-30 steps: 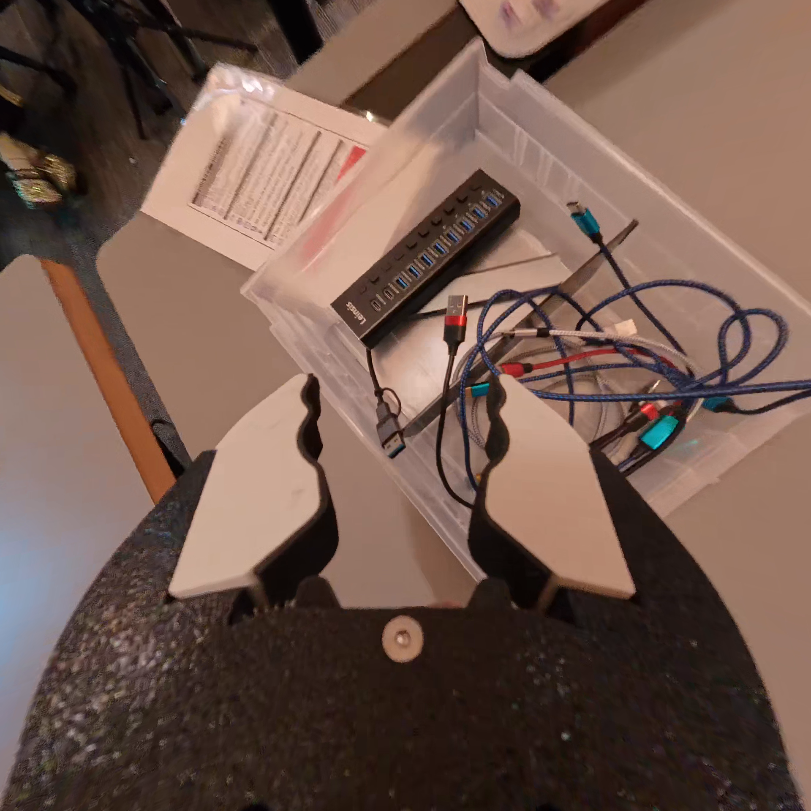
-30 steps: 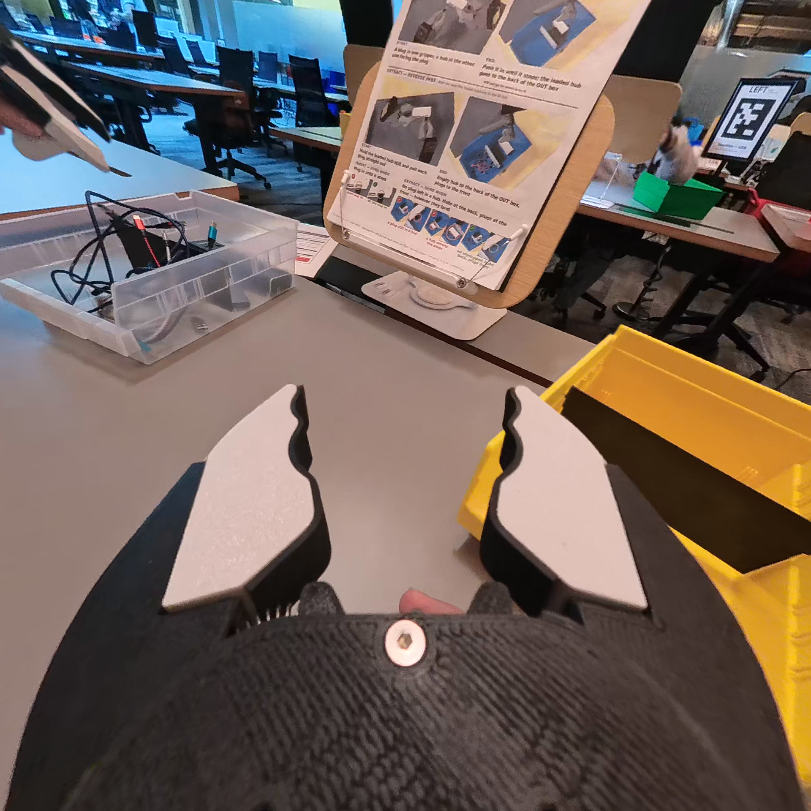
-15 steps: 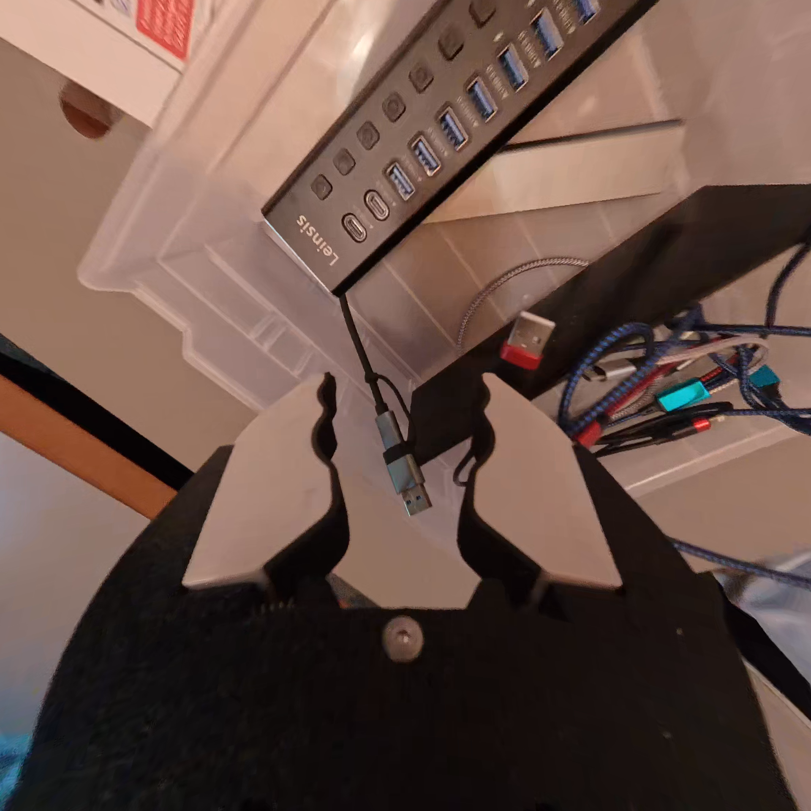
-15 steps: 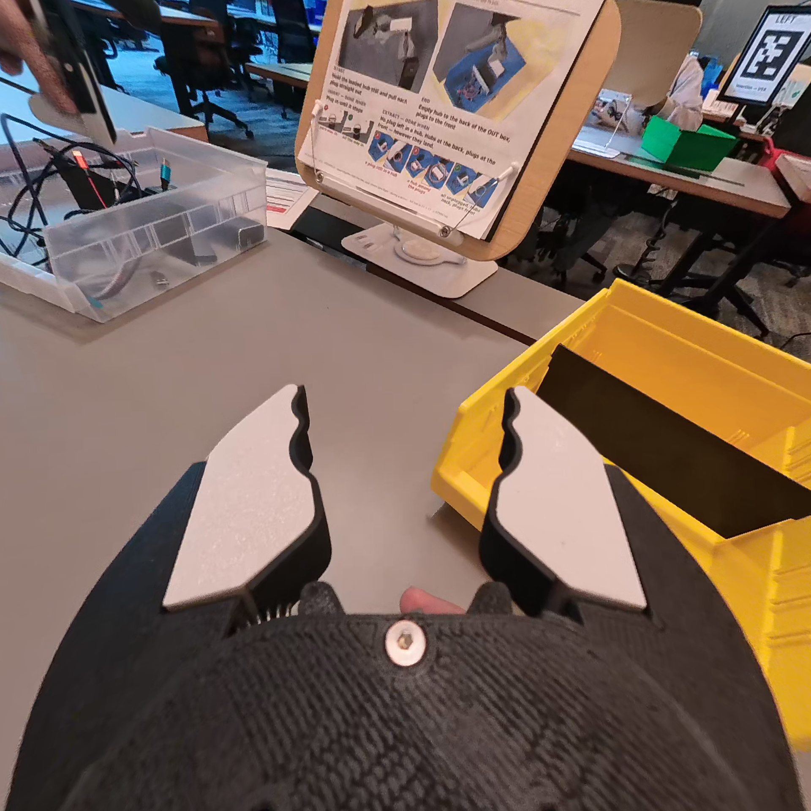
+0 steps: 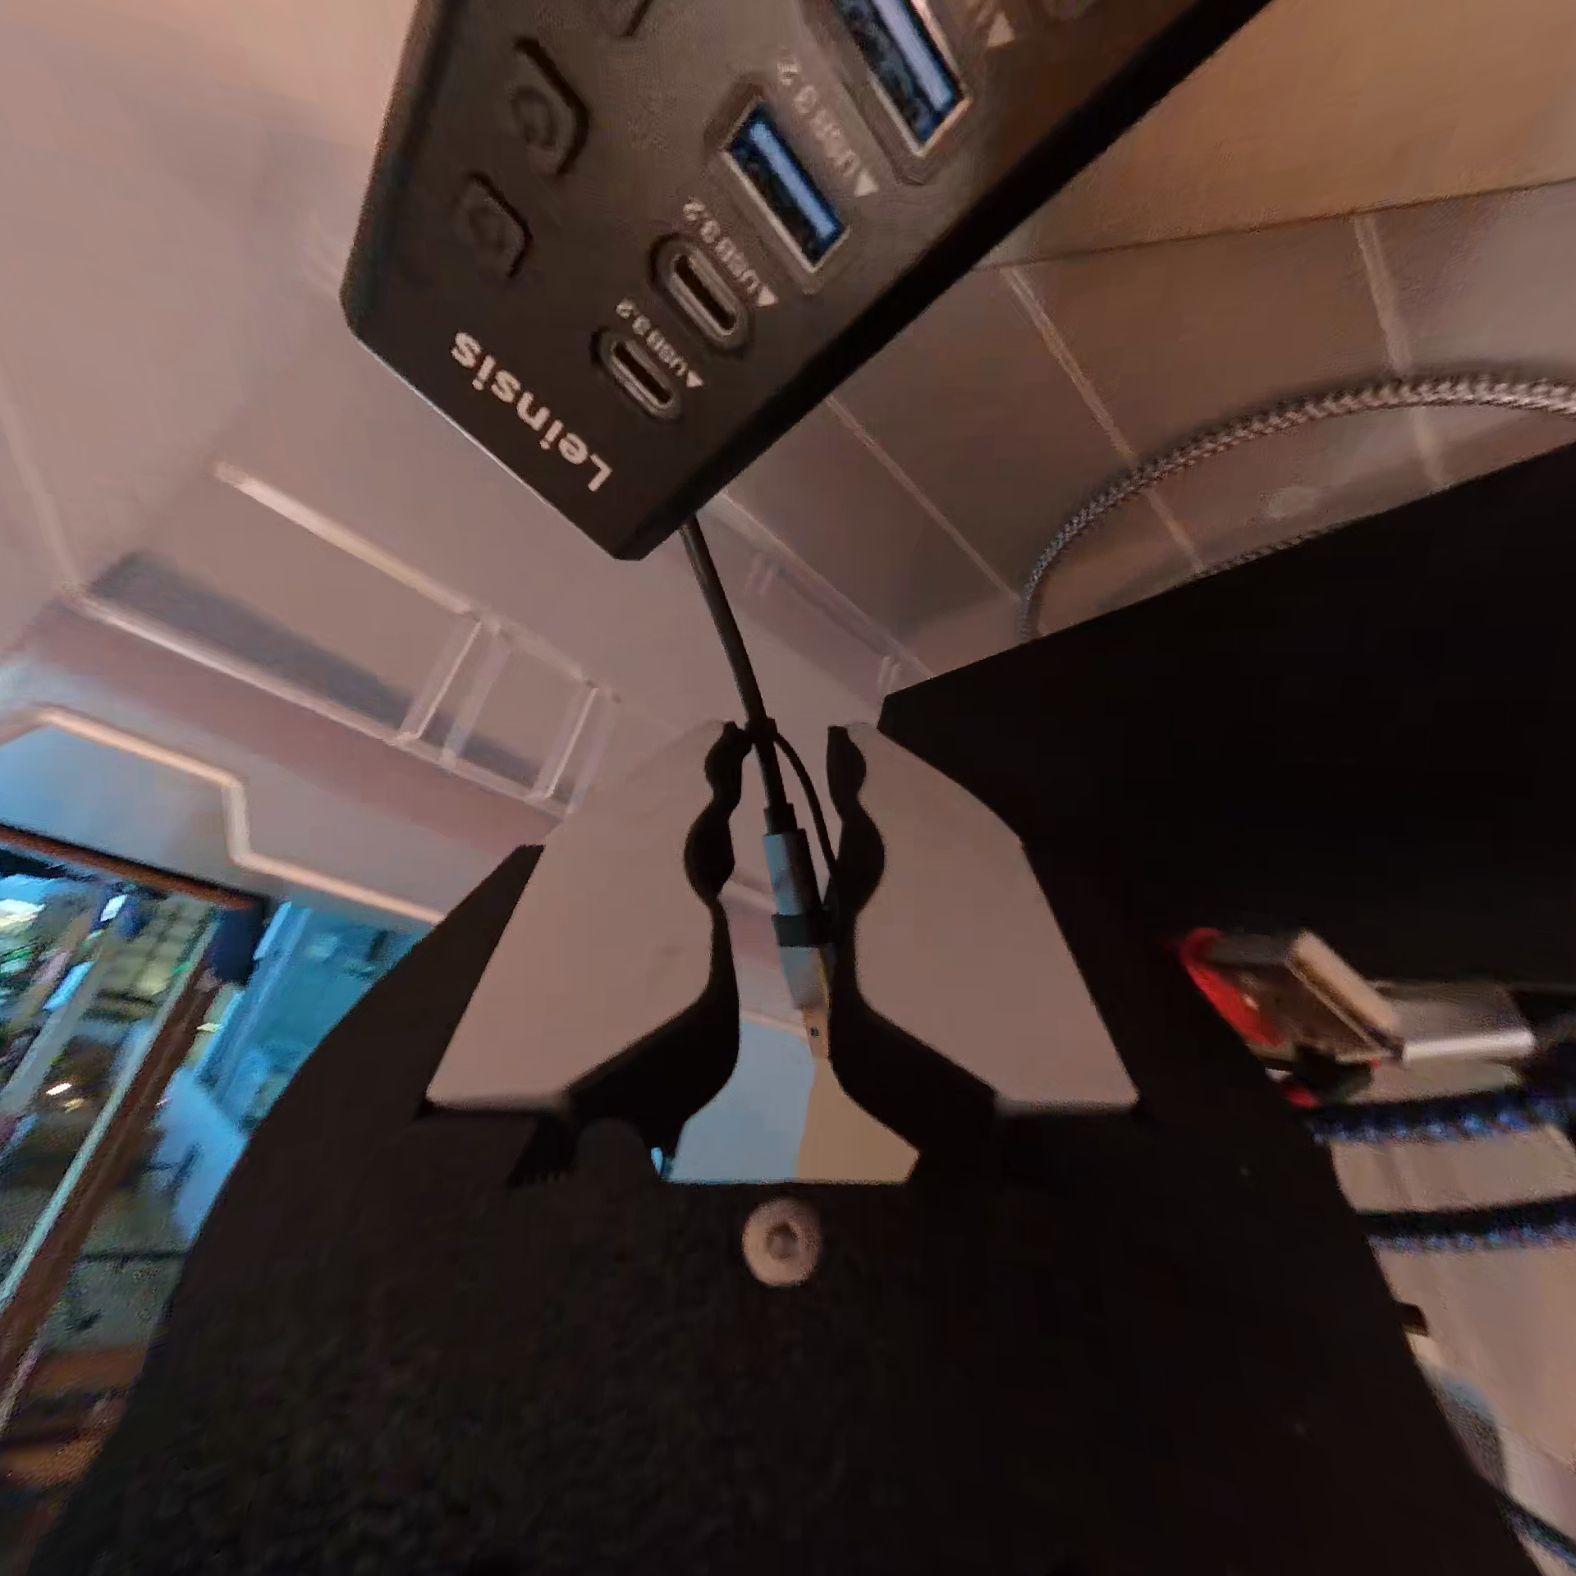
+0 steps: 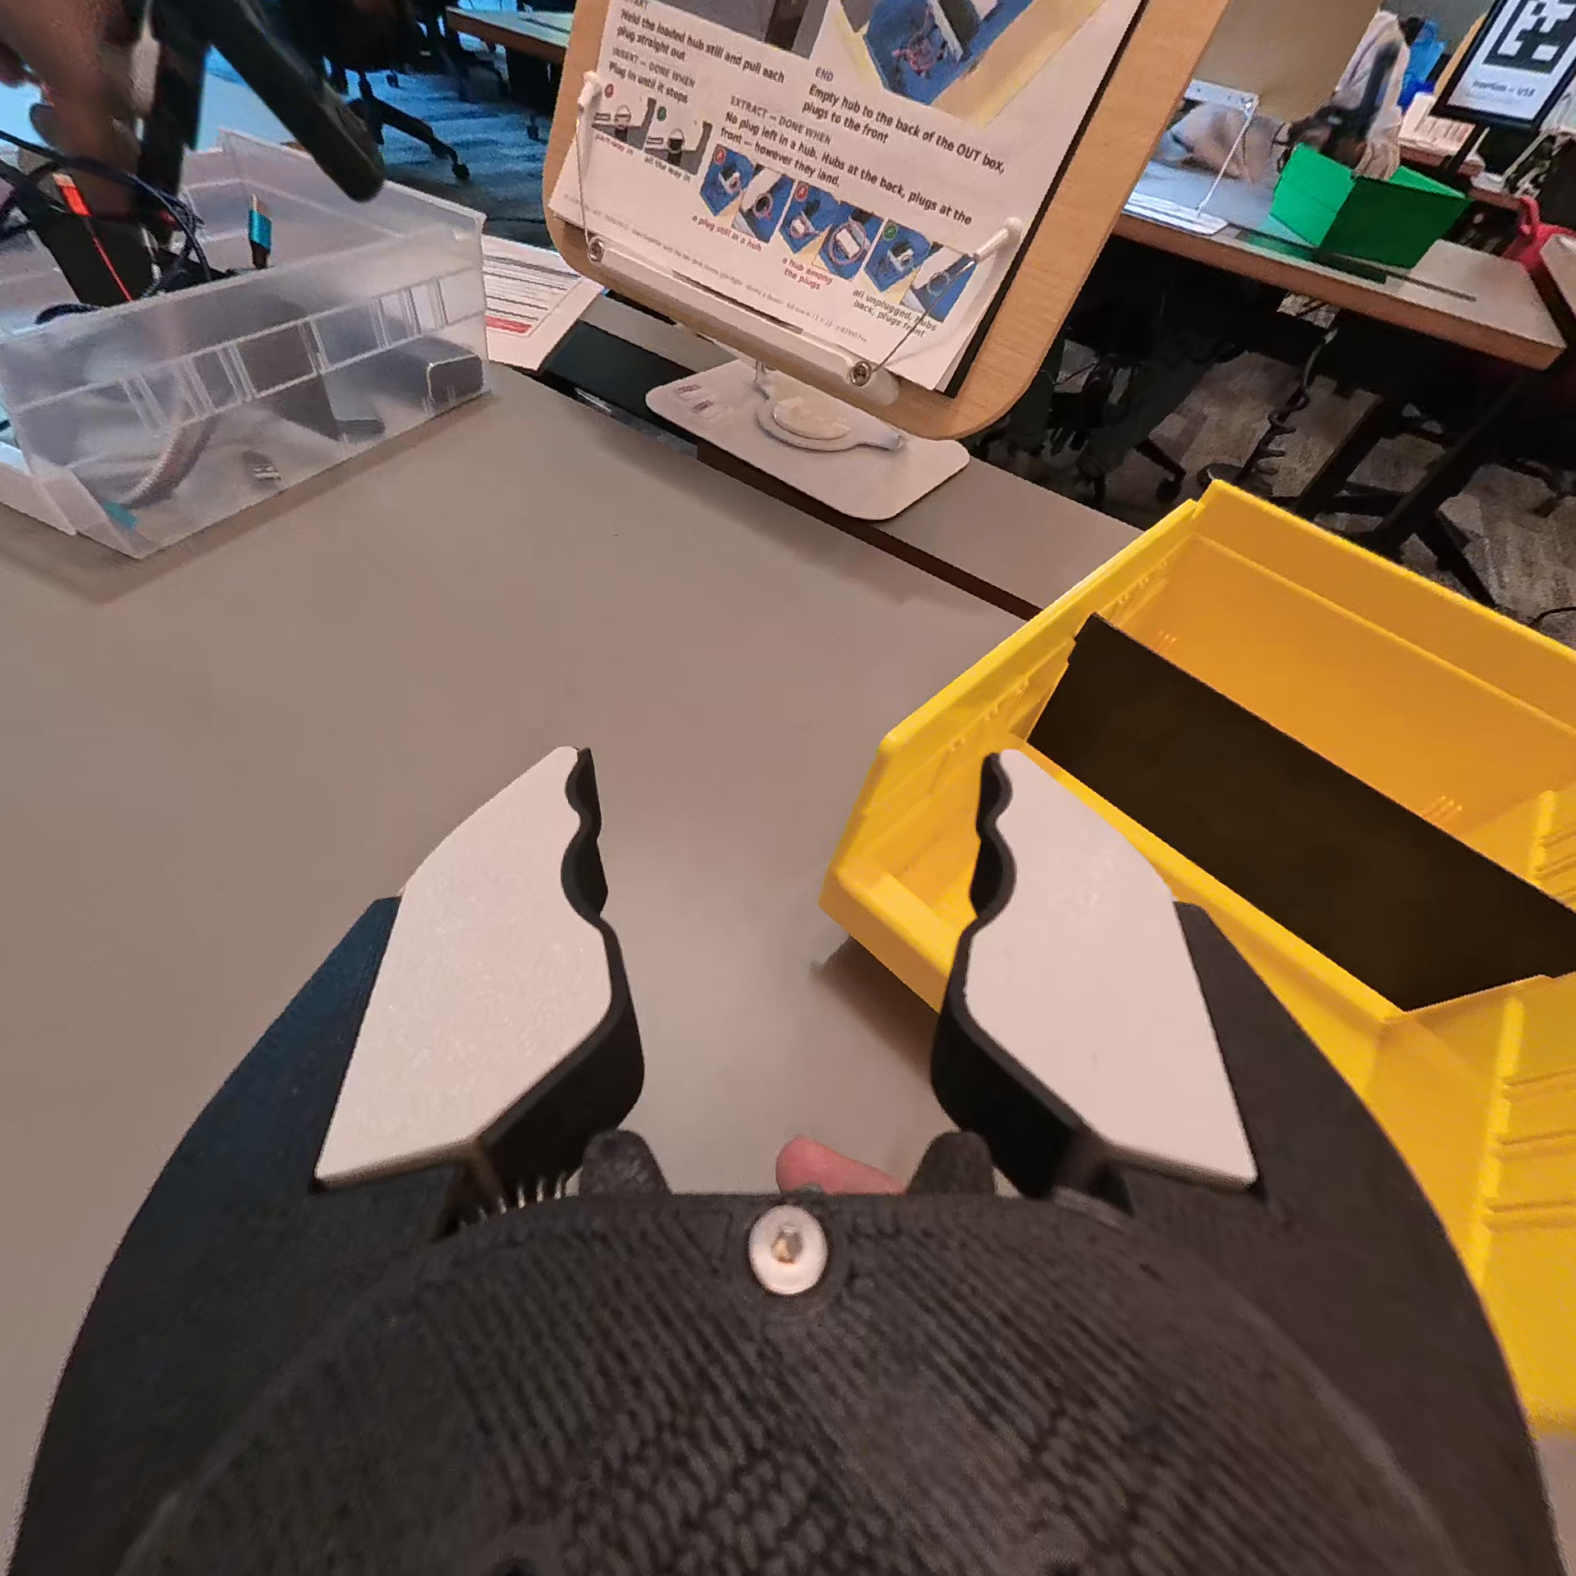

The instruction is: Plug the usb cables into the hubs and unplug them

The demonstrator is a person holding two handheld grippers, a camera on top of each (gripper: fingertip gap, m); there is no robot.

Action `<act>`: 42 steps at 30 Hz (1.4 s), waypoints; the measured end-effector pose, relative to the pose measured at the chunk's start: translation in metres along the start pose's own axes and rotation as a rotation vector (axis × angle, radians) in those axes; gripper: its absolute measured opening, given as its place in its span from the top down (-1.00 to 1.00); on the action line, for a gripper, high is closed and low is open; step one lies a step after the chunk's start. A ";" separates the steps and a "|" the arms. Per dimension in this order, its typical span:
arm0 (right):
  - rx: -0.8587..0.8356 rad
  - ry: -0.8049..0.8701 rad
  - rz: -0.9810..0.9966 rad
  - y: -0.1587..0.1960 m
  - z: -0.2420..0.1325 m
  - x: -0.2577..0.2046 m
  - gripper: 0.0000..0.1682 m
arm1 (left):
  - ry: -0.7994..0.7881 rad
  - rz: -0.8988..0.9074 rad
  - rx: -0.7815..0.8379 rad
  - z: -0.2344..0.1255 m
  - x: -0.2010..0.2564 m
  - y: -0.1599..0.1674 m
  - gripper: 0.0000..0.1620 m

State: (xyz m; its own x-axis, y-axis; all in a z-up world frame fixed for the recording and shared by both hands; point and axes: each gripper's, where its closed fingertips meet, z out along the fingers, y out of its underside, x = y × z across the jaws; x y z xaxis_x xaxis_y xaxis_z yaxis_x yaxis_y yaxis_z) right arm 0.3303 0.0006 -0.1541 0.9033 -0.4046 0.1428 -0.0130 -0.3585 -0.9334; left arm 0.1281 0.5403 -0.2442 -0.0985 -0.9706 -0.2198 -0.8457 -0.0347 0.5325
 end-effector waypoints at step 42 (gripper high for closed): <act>0.155 -0.162 0.034 -0.037 -0.008 -0.044 0.02 | -0.281 0.056 1.186 -0.270 0.051 0.111 0.99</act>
State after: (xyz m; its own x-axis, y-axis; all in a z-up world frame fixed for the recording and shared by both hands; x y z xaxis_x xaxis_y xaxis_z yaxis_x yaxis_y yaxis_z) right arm 0.2874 0.0248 -0.1229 0.9606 -0.2697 0.0670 0.0098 -0.2082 -0.9780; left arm 0.1706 0.4225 0.0247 -0.1357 -0.8731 -0.4682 -0.7765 0.3873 -0.4971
